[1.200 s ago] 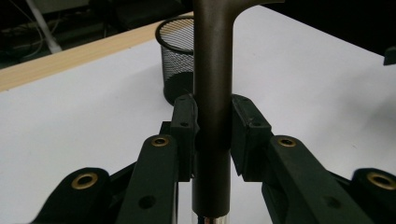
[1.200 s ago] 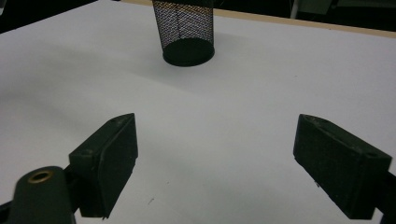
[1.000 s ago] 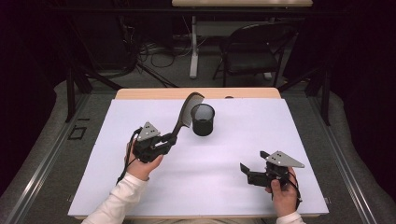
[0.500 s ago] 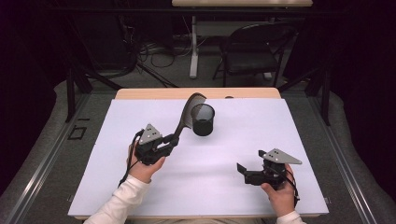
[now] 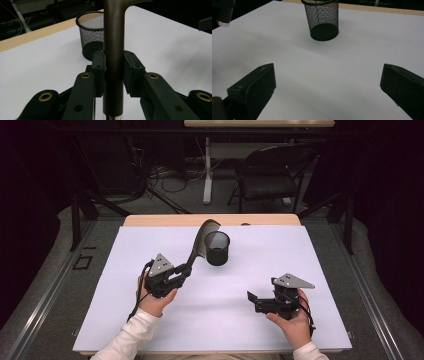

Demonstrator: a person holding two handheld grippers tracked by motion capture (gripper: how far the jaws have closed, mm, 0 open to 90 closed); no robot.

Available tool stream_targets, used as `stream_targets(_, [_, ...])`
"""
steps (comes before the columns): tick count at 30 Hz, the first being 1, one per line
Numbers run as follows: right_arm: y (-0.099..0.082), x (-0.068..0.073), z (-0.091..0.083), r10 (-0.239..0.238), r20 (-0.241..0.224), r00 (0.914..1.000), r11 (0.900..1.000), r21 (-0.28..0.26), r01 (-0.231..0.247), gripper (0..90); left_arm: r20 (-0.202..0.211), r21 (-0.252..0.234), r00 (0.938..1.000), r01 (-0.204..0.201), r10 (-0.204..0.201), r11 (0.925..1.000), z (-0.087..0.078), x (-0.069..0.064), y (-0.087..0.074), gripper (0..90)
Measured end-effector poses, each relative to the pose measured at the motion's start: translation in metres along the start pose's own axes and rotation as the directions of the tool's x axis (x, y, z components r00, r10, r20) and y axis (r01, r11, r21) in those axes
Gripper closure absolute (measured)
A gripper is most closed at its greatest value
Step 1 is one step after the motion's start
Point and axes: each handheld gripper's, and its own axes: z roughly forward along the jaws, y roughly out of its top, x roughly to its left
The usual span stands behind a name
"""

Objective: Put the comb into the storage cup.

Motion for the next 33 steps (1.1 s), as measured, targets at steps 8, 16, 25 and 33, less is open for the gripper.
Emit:
stream_targets(8, [0.010,0.002,0.004,-0.009,-0.009,0.9999,1.0000,-0.004,0.009,1.2,0.002,0.003,1.0000,0.002,-0.002,1.0000,0.001,-0.001,-0.001,73.0])
stream_targets(16, [0.022,0.002,0.012,0.000,-0.038,0.9993,0.9996,0.027,0.001,1.8,0.003,0.003,1.0000,0.001,-0.001,1.0000,0.002,0.000,-0.001,73.1])
stream_targets(25, [0.036,0.005,0.022,-0.003,-0.058,0.9983,0.9974,0.072,0.007,2.1,0.000,-0.004,1.0000,0.001,-0.001,1.0000,0.002,0.001,-0.002,73.0])
stream_targets(33, [0.047,0.005,0.031,0.015,-0.073,0.9972,0.9955,0.095,-0.008,4.5,0.001,-0.004,1.0000,0.002,-0.002,1.0000,0.002,0.001,-0.002,73.1])
